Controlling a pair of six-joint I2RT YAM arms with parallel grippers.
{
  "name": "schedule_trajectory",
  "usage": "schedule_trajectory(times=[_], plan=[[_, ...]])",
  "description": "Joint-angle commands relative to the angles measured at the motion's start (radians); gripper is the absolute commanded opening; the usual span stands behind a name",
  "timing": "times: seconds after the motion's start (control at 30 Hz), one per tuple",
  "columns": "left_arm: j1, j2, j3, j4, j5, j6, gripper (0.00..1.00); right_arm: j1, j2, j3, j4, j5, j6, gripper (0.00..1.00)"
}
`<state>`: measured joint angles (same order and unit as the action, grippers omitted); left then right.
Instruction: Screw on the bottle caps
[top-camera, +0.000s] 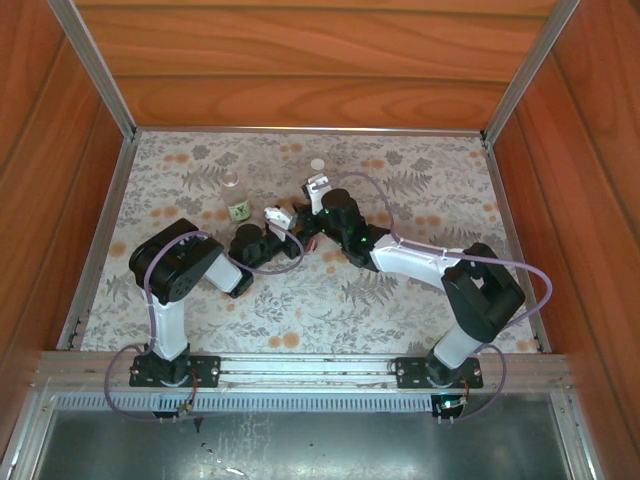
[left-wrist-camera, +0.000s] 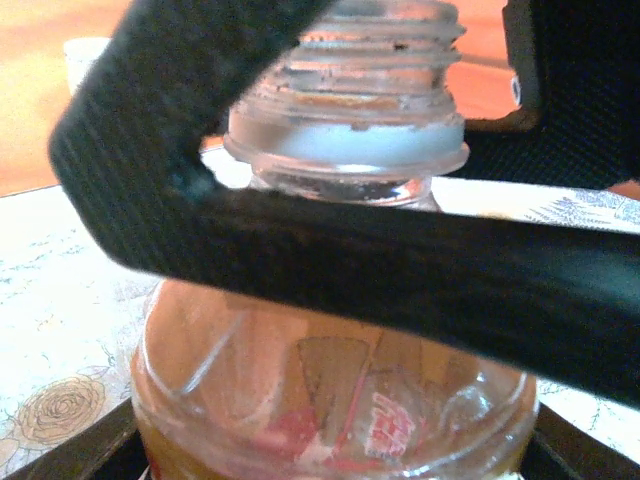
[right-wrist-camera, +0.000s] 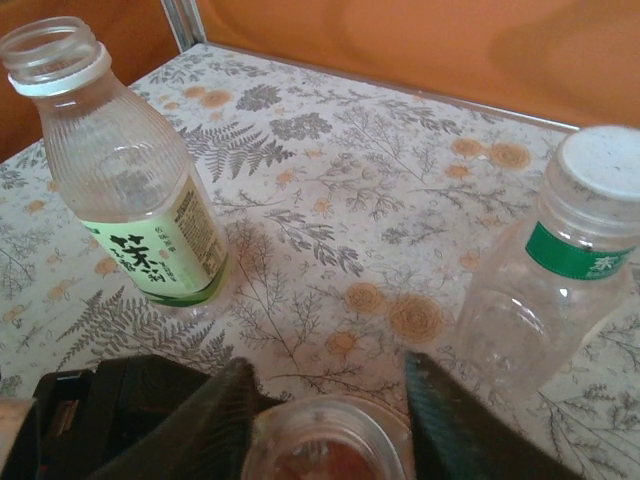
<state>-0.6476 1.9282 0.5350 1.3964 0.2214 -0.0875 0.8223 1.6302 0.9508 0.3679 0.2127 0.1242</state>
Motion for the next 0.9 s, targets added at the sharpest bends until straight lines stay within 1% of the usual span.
schedule_trajectory(times=[0.0, 0.1, 0.17, 0.23, 0.33, 0.4, 0.43, 0.5, 0.6, 0.67, 0.87], plan=[[0.021, -0.013, -0.027, 0.021, 0.004, -0.017, 0.58, 0.009, -0.091, -0.017, 0.007, 0.011, -0.001, 0.55], [0.043, -0.031, -0.046, 0.021, 0.024, -0.022, 0.58, 0.009, -0.178, -0.074, 0.026, -0.018, -0.019, 0.65], [0.062, -0.048, -0.06, 0.021, 0.033, -0.027, 0.58, 0.009, -0.242, -0.124, 0.007, -0.085, -0.088, 0.7], [0.084, -0.059, -0.072, 0.021, 0.043, -0.034, 0.58, 0.009, -0.302, -0.174, -0.031, -0.139, -0.135, 0.72], [0.121, -0.067, -0.085, 0.021, 0.065, -0.05, 0.58, 0.009, -0.37, -0.242, -0.123, -0.307, -0.253, 0.72], [0.14, -0.067, -0.089, 0.021, 0.08, -0.061, 0.58, 0.013, -0.37, -0.254, -0.221, -0.401, -0.295, 0.71], [0.15, -0.069, -0.09, 0.021, 0.084, -0.067, 0.58, 0.022, -0.357, -0.259, -0.257, -0.438, -0.314, 0.71], [0.164, -0.071, -0.094, 0.021, 0.096, -0.075, 0.58, 0.057, -0.323, -0.283, -0.272, -0.493, -0.364, 0.72], [0.169, -0.073, -0.096, 0.021, 0.101, -0.074, 0.58, 0.118, -0.236, -0.32, -0.218, -0.543, -0.477, 0.71], [0.172, -0.071, -0.095, 0.021, 0.103, -0.073, 0.58, 0.152, -0.158, -0.31, -0.209, -0.553, -0.551, 0.71], [0.175, -0.07, -0.099, 0.021, 0.11, -0.083, 0.58, 0.2, 0.042, -0.218, -0.215, -0.555, -0.649, 0.67]])
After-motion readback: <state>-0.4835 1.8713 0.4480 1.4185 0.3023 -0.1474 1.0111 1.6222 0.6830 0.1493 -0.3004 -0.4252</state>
